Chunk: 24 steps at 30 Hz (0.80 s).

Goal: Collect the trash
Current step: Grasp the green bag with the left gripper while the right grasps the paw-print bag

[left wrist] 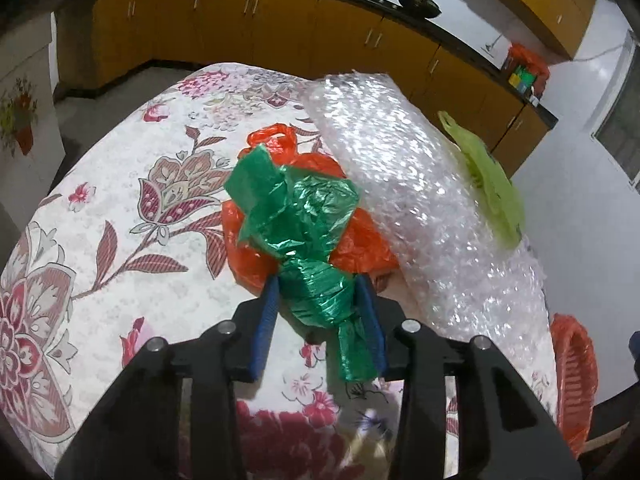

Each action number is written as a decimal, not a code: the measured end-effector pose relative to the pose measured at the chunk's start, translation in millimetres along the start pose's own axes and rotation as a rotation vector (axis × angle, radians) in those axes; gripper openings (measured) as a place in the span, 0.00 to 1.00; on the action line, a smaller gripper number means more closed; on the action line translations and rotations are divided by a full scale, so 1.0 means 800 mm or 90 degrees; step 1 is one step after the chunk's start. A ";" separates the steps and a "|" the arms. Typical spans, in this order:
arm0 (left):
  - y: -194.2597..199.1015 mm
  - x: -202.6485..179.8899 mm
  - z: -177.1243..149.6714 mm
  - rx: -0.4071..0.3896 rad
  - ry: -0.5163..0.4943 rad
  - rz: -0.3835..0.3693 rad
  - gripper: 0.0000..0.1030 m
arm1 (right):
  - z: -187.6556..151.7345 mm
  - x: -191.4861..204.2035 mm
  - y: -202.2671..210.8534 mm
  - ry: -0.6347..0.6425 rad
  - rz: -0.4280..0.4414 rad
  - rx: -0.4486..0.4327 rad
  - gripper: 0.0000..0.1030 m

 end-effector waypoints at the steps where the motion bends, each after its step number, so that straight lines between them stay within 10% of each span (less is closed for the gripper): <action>1: -0.001 0.000 0.001 0.000 -0.001 0.001 0.39 | 0.001 0.003 -0.002 0.003 0.002 0.002 0.83; 17: 0.002 -0.004 0.001 -0.027 -0.064 0.039 0.26 | 0.011 0.020 -0.031 0.013 0.011 0.008 0.77; 24: 0.038 0.028 0.000 -0.062 -0.074 0.085 0.26 | 0.053 0.032 -0.080 0.000 0.042 0.009 0.60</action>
Point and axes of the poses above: each gripper's, at about its wrist camera, not at the fingertips, and y roughly against the way its jaws point, x to its left, z to its top, the point moved 2 cm from there along -y, roughly the way its jaws point, and after that the axes turned 3 degrees about x, right-handed, at the moved point
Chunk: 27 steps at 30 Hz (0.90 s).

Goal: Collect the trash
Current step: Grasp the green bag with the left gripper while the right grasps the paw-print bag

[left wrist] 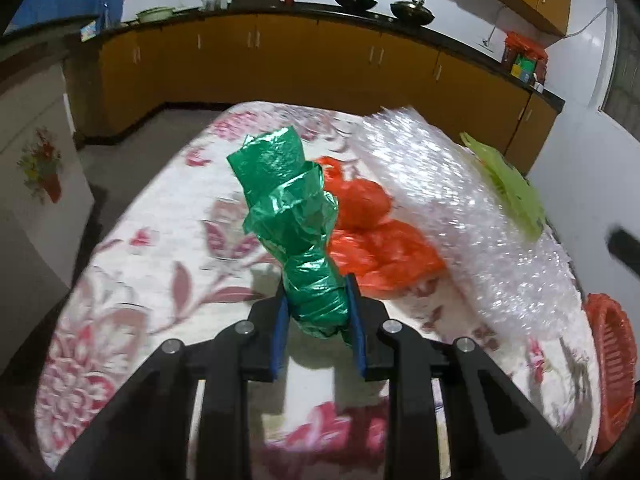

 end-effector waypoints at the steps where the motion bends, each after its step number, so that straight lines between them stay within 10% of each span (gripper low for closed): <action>1: 0.003 0.005 0.000 0.000 0.003 0.004 0.26 | 0.007 0.001 -0.008 -0.006 0.003 0.002 0.58; 9: 0.013 0.021 -0.001 -0.002 0.016 0.014 0.26 | 0.047 0.009 -0.095 -0.049 0.034 0.086 0.58; 12: 0.015 0.023 -0.002 -0.001 0.019 0.013 0.26 | 0.029 0.006 -0.120 -0.057 0.049 0.145 0.26; 16: 0.017 0.022 -0.002 -0.002 0.019 0.010 0.26 | 0.021 0.004 -0.099 -0.043 0.056 0.112 0.05; 27: 0.050 0.007 0.002 -0.031 0.003 -0.013 0.26 | 0.032 -0.010 -0.003 -0.024 0.059 -0.003 0.04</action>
Point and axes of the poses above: each gripper's, at about its wrist camera, not at the fingertips, and y roughly against the way its jaws point, x to its left, z to its top, the point moved 2 cm from there along -y, roughly the way its jaws point, and after that the axes turned 3 degrees about x, right-handed, at the moved point
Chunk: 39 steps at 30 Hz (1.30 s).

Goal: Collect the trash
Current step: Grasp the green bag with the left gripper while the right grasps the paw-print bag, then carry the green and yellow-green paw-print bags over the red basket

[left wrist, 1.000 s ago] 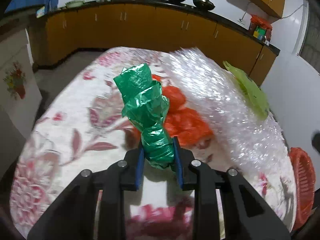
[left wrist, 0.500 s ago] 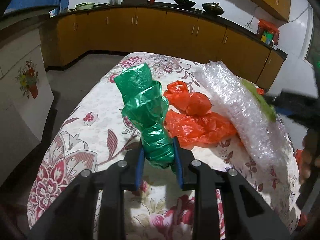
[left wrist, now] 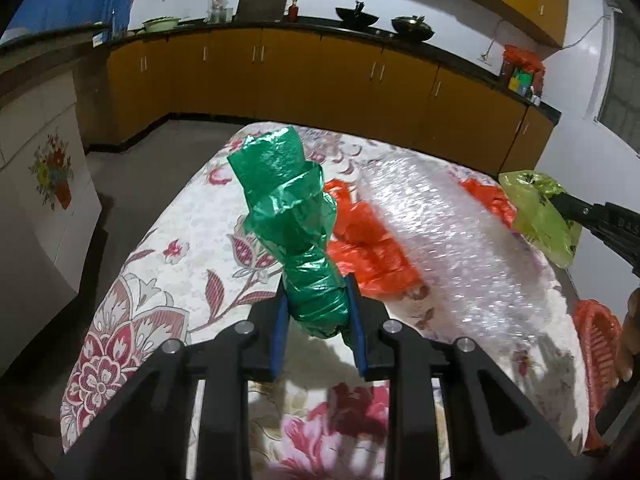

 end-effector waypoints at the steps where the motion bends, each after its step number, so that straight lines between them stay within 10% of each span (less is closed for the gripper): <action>1: 0.004 -0.003 0.001 -0.003 -0.002 -0.004 0.26 | 0.001 -0.003 0.005 -0.003 -0.001 -0.005 0.04; 22: 0.102 -0.171 -0.017 -0.055 -0.154 -0.182 0.26 | -0.075 -0.108 0.186 -0.021 -0.176 -0.092 0.04; 39: 0.119 -0.349 -0.074 -0.003 -0.283 -0.353 0.26 | -0.143 -0.221 0.260 -0.137 -0.267 -0.092 0.04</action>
Point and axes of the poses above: each gripper's, at about its wrist camera, not at the fingertips, and y roughly against the way its jaws point, x to its left, z to its top, the point moved 2 cm from there along -y, roughly the way its jaws point, and after that the axes turned 3 degrees about x, right-handed, at the moved point
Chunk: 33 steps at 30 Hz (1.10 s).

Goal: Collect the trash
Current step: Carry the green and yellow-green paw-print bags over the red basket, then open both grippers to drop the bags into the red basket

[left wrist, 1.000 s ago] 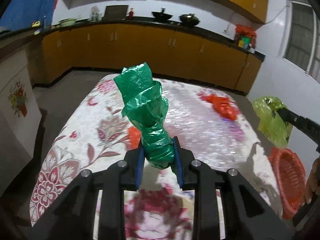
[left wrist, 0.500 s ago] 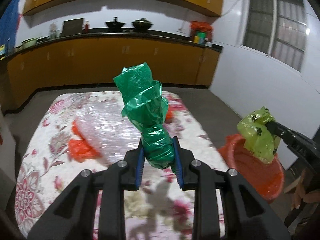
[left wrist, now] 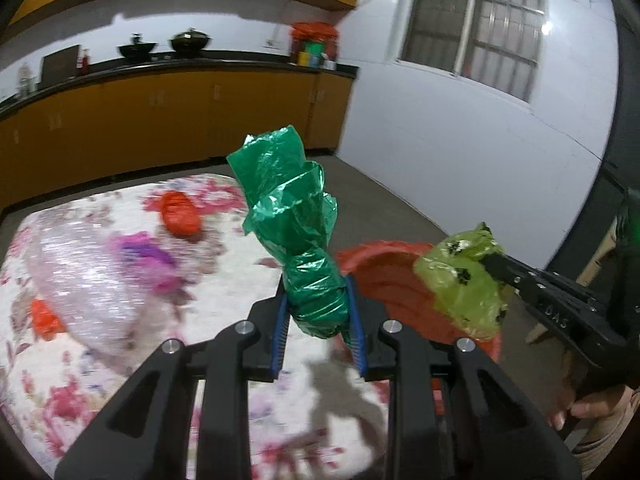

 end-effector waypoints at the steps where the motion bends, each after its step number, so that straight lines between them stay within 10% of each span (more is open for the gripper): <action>1: -0.008 -0.011 0.000 0.006 -0.007 -0.011 0.26 | -0.002 -0.008 0.001 -0.006 -0.006 0.001 0.04; 23: -0.114 -0.084 -0.002 0.083 -0.059 -0.083 0.28 | -0.017 -0.078 -0.018 -0.054 -0.024 0.022 0.05; 33: -0.129 -0.070 -0.013 0.103 -0.046 -0.066 0.36 | -0.020 -0.089 -0.024 -0.067 -0.024 0.036 0.26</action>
Point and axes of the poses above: each gripper's, at about its wrist camera, not at the fingertips, and y roughly against the way its jaws point, x to its left, z to its top, the point moved 2 cm from there along -y, roughly the way its jaws point, and after that the axes turned 3 degrees about x, right-handed, at the moved point
